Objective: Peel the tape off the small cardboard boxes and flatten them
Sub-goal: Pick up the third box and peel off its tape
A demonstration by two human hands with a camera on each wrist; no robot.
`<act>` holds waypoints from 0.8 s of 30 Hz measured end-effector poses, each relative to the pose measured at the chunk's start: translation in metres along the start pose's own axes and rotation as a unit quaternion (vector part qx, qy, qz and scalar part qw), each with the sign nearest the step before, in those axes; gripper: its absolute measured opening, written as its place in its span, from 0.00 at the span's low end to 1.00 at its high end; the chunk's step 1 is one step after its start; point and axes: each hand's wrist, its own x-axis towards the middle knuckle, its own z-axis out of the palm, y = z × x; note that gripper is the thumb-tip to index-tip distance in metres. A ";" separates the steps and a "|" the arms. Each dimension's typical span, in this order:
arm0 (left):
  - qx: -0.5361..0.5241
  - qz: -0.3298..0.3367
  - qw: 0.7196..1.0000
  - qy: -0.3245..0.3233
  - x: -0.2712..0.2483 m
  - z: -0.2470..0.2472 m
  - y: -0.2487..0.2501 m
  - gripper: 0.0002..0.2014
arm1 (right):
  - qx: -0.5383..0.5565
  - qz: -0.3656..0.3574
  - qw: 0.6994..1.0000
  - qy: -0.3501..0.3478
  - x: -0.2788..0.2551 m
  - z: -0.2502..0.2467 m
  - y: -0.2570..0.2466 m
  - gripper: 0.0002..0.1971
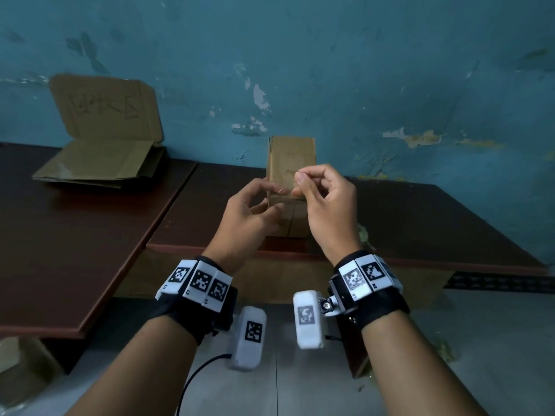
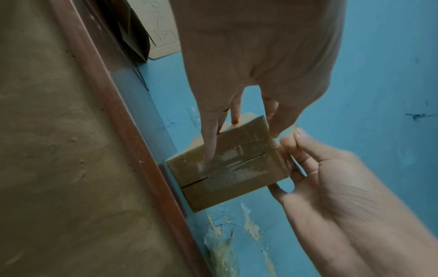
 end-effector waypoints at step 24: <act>-0.065 -0.035 0.990 0.122 0.011 0.000 -0.011 0.19 | 0.051 0.038 0.998 -0.008 0.002 0.000 0.013 0.13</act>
